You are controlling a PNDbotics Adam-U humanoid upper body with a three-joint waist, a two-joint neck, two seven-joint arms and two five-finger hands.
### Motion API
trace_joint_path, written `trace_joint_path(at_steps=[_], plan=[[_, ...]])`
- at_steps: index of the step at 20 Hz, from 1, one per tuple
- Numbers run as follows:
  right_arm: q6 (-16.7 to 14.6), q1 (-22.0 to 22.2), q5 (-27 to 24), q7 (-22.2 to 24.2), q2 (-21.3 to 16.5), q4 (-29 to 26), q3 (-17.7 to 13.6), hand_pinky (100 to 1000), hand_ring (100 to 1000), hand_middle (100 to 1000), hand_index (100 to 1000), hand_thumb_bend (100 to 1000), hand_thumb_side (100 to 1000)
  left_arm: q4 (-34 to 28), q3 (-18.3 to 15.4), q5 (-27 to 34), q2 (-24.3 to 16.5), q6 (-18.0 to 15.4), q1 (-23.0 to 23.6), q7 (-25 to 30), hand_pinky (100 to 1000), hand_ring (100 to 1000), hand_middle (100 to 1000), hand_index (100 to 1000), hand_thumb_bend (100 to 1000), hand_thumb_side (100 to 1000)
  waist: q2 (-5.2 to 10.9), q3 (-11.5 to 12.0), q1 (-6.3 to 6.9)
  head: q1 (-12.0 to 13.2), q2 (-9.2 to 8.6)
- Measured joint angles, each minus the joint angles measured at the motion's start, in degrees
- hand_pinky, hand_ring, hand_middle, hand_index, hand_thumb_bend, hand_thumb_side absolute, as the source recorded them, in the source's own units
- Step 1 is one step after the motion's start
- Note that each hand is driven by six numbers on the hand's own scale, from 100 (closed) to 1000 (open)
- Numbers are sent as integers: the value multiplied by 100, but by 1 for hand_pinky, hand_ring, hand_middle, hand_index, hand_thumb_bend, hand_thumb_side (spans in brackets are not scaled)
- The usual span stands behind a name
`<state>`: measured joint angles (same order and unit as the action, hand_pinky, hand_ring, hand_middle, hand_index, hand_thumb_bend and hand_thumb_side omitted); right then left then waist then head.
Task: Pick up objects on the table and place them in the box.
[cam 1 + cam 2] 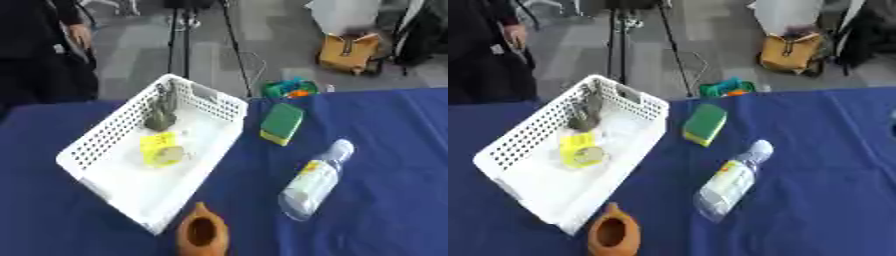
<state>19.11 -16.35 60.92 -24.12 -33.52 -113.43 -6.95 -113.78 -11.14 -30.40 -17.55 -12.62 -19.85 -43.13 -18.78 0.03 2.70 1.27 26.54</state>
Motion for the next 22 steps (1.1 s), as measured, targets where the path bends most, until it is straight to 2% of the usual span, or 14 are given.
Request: trace_joint_path(at_steps=[8, 14, 17, 22], plan=[[-621, 183, 196, 151, -73, 0, 32, 855, 922, 886, 962, 100, 897, 0, 0, 0, 0, 9, 0, 9, 764, 815, 874, 848, 100, 1000, 0, -14, 3, -4, -66], [-1014, 333, 309, 227, -282, 0, 34, 874, 929, 893, 966, 100, 884, 0, 1, 0, 0, 12, 0, 12, 764, 815, 873, 847, 100, 1000, 0, -42, 20, -30, -90], [-1368, 315, 312, 150, -657, 0, 49, 927, 952, 933, 984, 103, 867, 0, 6, 0, 0, 15, 0, 19, 764, 815, 873, 847, 100, 1000, 23, -43, 17, -13, -22], [-2225, 68, 115, 349, -1651, -2, 107, 980, 976, 981, 1000, 124, 858, 0, 47, 16, -2, 16, 1, 65, 764, 815, 872, 847, 100, 1000, 117, -39, 1, 89, 166]])
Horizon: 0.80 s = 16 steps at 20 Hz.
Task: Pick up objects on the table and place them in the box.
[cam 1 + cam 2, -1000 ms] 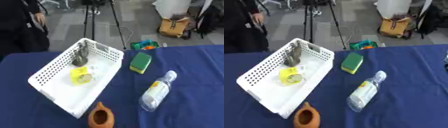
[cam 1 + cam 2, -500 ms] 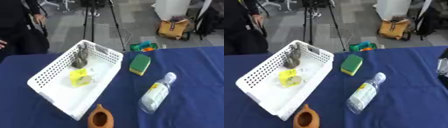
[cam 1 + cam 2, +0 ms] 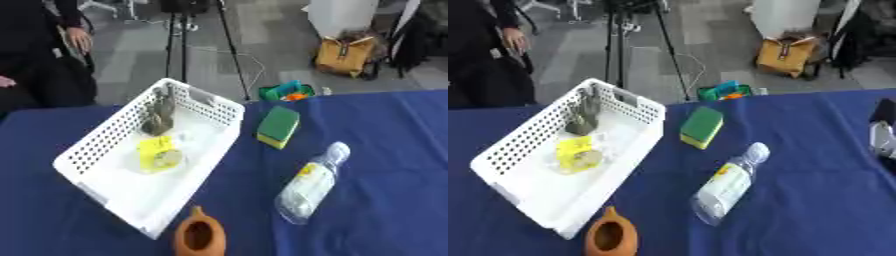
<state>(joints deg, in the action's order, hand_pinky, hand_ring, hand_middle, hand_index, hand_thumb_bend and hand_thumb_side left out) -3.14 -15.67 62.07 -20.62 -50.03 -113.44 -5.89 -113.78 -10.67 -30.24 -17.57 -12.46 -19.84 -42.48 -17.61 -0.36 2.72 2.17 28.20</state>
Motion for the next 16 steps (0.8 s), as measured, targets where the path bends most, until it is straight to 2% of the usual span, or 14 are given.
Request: trace_joint_path(at_steps=[7, 13, 16], plan=[[-1021, -360, -114, 701, -1140, -16, 294, 1000, 1000, 1000, 1000, 183, 803, 0, 55, 15, -4, -12, 4, 62, 763, 815, 872, 847, 100, 1000, 54, 41, 1, 79, 43], [-1641, -548, 234, 1274, -1676, -18, 653, 1000, 1000, 1000, 1000, 204, 765, 0, 86, 51, -12, -20, 4, 108, 763, 814, 872, 845, 100, 1000, 55, 93, -9, 50, 39], [-1939, -648, 299, 1451, -1811, -20, 862, 1000, 1000, 1000, 1000, 210, 765, 0, 100, 58, -48, -30, 4, 127, 763, 814, 873, 845, 100, 1000, 55, 123, -33, 16, 34]])
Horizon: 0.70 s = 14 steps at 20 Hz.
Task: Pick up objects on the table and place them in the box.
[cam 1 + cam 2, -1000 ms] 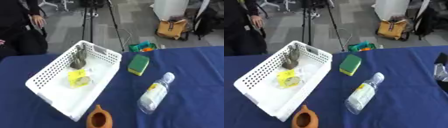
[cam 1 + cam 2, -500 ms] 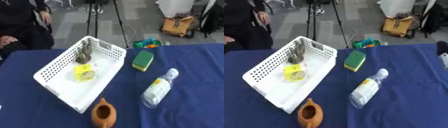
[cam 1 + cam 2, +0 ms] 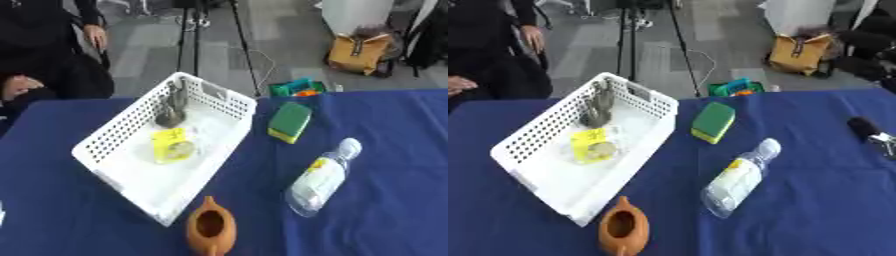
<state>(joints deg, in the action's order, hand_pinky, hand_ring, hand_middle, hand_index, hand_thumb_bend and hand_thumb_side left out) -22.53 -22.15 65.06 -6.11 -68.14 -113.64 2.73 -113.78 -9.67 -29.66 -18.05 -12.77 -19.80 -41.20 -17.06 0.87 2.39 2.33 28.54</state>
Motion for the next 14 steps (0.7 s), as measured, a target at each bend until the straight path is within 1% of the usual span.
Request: trace_joint_path(at_steps=[3, 6, 11, 14], plan=[[-211, -108, -78, 56, -51, -2, 187, 1000, 1000, 1000, 1000, 254, 761, 0, 31, 7, -2, -15, -4, 19, 762, 813, 872, 845, 100, 1000, 0, 41, -5, -59, -39], [-351, -205, -310, 120, -75, -7, 369, 1000, 1000, 1000, 1000, 265, 757, 0, 53, 32, -2, -28, -30, 42, 762, 813, 872, 843, 100, 1000, 0, 72, -13, -154, -54], [-463, -390, -669, 330, -75, -10, 616, 1000, 1000, 1000, 1000, 270, 742, 0, 76, 55, -2, -43, -62, 77, 762, 815, 872, 842, 100, 1000, -1, 128, -24, -256, -98], [-515, -566, -767, 513, -73, -11, 755, 1000, 1000, 1000, 1000, 277, 725, 0, 101, 71, -2, -56, -88, 102, 762, 816, 872, 841, 100, 1000, -1, 159, -29, -280, -98]])
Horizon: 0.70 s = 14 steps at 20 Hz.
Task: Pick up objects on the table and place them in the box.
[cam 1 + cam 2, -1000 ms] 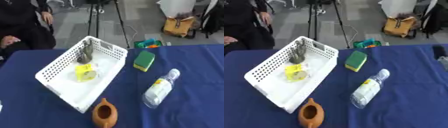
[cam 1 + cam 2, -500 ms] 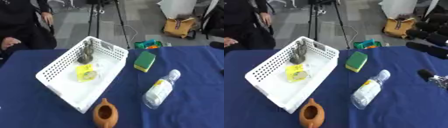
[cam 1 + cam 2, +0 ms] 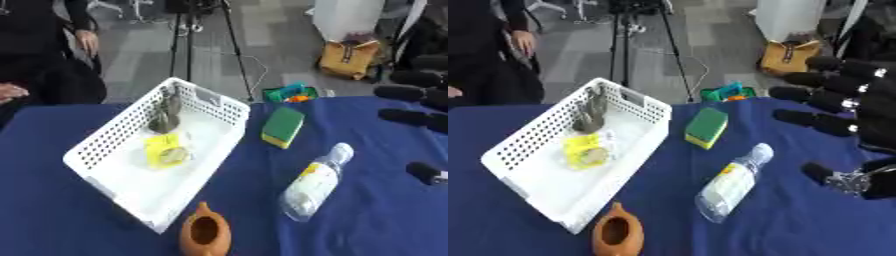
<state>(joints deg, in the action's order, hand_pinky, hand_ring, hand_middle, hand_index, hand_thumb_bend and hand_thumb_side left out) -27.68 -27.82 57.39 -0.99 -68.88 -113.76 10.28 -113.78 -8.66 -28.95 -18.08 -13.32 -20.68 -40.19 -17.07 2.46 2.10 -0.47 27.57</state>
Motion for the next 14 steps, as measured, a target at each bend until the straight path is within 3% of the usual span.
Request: trace_joint_path(at_steps=[7, 9, 11, 14], plan=[[-103, -444, -34, 703, 148, -1, 406, 1000, 1000, 1000, 1000, 289, 709, 0, 36, 33, 0, -27, -45, 36, 761, 816, 871, 838, 100, 1000, 0, 82, -13, -71, 0], [-59, -571, -86, 942, 247, -2, 490, 1000, 1000, 1000, 1000, 289, 710, 0, 38, 39, 1, -28, -50, 42, 761, 816, 871, 838, 100, 1000, 0, 92, -14, -78, 1], [27, -677, -146, 1229, 358, -2, 537, 1000, 1000, 1000, 1000, 357, 651, 0, 45, 49, 2, -33, -57, 56, 761, 816, 871, 835, 100, 1000, -2, 104, -15, -78, 1], [161, -808, -206, 1705, 530, -1, 607, 1000, 1000, 1000, 1000, 331, 665, 0, 68, 55, 5, -40, -87, 68, 761, 816, 871, 834, 100, 1000, -3, 110, -34, -78, 0]])
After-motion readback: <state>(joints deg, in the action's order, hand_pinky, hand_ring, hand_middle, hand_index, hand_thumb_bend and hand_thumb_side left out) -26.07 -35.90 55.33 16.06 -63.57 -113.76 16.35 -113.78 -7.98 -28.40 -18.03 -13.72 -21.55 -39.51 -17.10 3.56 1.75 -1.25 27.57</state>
